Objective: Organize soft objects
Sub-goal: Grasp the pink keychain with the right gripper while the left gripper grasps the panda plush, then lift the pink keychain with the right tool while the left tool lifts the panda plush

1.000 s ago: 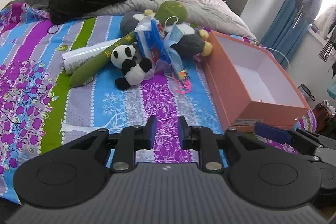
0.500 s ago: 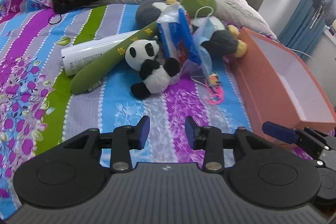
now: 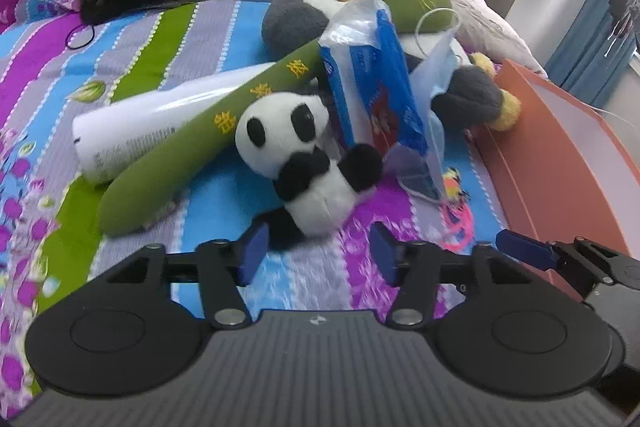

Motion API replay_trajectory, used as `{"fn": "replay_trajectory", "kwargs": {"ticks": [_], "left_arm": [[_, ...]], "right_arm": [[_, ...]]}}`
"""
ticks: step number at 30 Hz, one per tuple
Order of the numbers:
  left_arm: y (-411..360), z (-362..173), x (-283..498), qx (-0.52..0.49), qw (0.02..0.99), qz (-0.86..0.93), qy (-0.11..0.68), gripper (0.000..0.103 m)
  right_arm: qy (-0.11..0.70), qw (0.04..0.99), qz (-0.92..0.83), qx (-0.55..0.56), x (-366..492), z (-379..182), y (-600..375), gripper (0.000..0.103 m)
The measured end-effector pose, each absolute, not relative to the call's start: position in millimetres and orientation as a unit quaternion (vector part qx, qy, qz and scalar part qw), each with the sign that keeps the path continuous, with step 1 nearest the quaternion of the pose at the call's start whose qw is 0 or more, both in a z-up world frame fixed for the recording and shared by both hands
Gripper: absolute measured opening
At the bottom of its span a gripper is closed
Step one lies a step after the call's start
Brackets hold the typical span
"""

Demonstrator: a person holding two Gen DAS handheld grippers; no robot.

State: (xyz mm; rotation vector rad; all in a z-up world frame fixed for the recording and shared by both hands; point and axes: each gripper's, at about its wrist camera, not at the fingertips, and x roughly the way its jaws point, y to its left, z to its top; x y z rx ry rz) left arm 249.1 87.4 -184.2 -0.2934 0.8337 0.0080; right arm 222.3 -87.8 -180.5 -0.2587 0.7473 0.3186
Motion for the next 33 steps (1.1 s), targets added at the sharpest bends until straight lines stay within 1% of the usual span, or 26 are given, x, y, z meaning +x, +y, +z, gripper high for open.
{"fn": "replay_trajectory", "kwargs": {"ticks": [8,13,17,18,20,25,33], "left_arm": [[88,-204,277,-0.136,0.906,-0.005,0.402,0.064],[82,-212,284,-0.110,0.912,-0.002,0.395,0.064],[84,-216,288,-0.116,0.912,-0.004,0.394,0.063],[85,-216,289,-0.116,0.912,-0.005,0.394,0.063],[86,-217,289,-0.119,0.912,-0.006,0.392,0.060],[85,-213,281,-0.120,0.912,-0.004,0.392,0.055],[82,-203,255,-0.138,0.905,-0.009,0.402,0.054]], "right_arm": [[0.343,0.916,0.108,-0.178,251,-205,-79,0.058],[0.344,0.916,0.095,-0.185,263,-218,-81,0.057],[0.349,0.916,0.088,-0.176,270,-218,-85,0.036],[0.352,0.916,0.085,-0.172,271,-219,-87,0.032],[0.353,0.917,0.078,-0.172,274,-221,-89,0.017],[0.350,0.918,0.076,-0.172,271,-218,-94,0.013],[0.341,0.919,0.094,-0.173,242,-198,-92,0.012]]}}
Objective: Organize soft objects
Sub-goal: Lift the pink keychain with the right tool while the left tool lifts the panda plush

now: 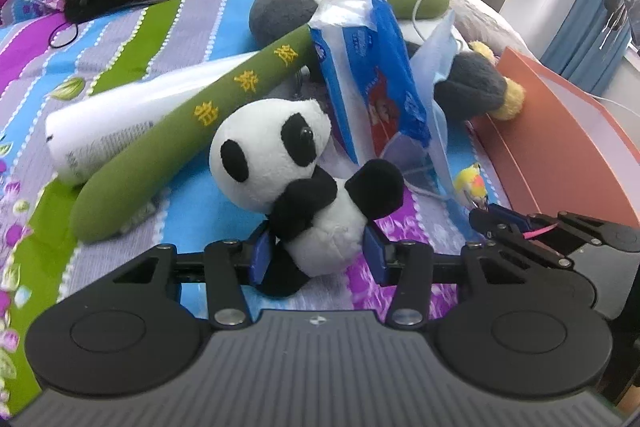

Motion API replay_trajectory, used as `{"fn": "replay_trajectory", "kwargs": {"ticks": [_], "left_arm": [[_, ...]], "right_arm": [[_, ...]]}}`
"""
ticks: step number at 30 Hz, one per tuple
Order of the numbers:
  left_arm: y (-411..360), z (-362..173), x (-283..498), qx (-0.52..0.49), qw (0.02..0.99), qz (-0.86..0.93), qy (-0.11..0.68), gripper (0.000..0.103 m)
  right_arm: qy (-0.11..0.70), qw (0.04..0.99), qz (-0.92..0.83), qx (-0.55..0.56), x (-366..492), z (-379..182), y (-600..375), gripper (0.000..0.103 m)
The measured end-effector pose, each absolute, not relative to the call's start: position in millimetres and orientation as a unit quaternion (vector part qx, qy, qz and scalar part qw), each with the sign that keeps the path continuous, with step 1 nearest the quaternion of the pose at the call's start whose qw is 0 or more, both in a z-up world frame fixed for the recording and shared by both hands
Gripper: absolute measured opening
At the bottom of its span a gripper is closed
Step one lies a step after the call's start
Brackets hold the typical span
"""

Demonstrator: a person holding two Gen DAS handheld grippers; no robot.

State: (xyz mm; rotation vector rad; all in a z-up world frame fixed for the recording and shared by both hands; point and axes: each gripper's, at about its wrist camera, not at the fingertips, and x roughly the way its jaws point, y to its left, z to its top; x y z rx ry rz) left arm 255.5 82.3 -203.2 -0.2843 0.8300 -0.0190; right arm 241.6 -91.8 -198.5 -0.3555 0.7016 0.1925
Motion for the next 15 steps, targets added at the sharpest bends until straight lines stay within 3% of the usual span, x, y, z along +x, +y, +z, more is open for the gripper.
{"fn": "replay_trajectory", "kwargs": {"ticks": [15], "left_arm": [[73,-185,189,-0.165,0.888,-0.019,0.429,0.054]], "right_arm": [[0.364,0.904,0.152,-0.163,161,-168,-98,0.012]]}}
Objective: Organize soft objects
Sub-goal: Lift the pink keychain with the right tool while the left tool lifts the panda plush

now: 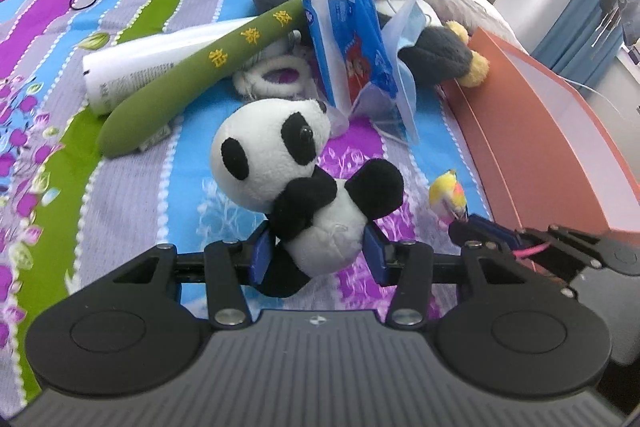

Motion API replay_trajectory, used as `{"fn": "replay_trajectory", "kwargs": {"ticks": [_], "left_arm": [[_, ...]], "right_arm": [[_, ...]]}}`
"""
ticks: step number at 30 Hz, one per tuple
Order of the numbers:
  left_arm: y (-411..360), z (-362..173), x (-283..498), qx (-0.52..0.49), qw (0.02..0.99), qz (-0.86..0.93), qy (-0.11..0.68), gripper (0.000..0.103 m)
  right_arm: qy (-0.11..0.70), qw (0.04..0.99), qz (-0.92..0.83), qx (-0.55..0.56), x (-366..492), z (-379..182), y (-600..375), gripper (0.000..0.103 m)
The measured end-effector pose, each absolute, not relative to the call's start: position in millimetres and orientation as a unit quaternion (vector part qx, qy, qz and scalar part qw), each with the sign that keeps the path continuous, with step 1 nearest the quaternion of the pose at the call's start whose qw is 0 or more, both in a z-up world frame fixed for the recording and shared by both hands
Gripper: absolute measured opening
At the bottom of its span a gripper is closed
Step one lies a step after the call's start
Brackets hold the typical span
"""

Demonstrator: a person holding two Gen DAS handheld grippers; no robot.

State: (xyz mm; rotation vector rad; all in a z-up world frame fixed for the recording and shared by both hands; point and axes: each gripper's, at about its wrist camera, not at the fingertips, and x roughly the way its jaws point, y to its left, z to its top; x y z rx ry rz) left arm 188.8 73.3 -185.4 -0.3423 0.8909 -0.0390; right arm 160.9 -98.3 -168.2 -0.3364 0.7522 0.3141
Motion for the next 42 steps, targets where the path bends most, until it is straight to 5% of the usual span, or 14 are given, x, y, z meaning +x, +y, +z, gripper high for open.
{"fn": "replay_trajectory", "kwargs": {"ticks": [13,17,27,42], "left_arm": [[73,-186,160,-0.181,0.873,-0.021,0.453,0.056],[80,-189,157,-0.201,0.869,-0.022,0.451,0.064],[89,-185,152,-0.248,0.879,-0.033,0.406,0.065],[85,-198,163,-0.288,0.860,0.007,0.421,0.065]], "right_arm": [[0.429,0.874,0.195,-0.114,133,-168,-105,0.016],[0.441,0.866,0.217,-0.095,133,-165,-111,0.045],[0.423,0.829,0.315,-0.188,143,-148,-105,0.045],[0.410,0.850,0.291,-0.158,144,-189,-99,0.039]]}}
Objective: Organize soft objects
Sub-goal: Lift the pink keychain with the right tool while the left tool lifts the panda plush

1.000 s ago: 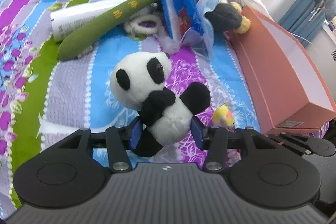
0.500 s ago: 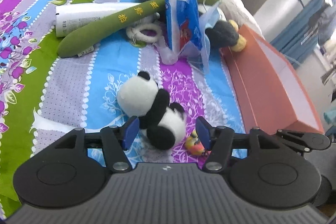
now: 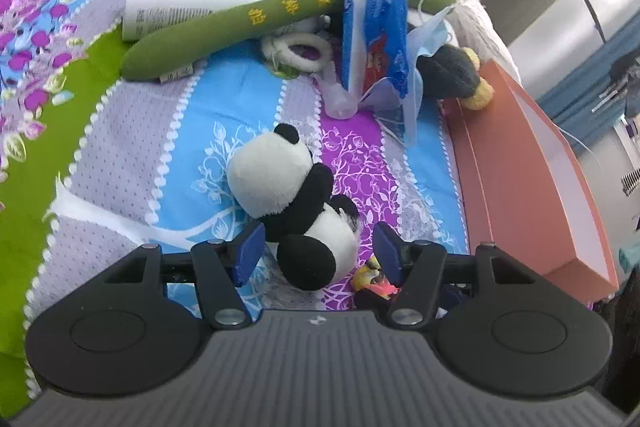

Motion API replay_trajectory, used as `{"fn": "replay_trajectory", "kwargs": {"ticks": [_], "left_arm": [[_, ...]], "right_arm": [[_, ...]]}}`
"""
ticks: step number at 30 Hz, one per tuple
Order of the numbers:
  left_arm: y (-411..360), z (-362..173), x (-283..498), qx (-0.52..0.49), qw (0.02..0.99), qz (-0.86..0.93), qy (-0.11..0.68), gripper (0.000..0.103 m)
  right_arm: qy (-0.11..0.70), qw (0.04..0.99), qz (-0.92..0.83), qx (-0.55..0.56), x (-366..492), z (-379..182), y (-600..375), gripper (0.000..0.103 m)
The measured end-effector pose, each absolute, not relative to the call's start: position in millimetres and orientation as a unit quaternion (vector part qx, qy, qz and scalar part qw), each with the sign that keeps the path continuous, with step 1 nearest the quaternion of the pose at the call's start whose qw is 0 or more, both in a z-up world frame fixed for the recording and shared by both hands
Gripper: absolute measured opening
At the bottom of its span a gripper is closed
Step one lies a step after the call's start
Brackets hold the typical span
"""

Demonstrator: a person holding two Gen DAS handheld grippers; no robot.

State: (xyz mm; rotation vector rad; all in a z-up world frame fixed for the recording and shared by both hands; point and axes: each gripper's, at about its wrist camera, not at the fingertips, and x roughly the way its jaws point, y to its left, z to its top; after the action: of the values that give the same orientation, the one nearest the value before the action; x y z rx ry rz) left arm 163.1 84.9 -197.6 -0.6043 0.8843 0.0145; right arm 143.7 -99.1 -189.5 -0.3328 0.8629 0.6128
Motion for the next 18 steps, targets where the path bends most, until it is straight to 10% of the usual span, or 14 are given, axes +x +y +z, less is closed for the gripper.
{"fn": "replay_trajectory", "kwargs": {"ticks": [18], "left_arm": [[81,-210,178,-0.301,0.839,0.035,0.453,0.051]], "right_arm": [[0.403,0.879,0.230,-0.115,134,-181,-115,0.031]]}}
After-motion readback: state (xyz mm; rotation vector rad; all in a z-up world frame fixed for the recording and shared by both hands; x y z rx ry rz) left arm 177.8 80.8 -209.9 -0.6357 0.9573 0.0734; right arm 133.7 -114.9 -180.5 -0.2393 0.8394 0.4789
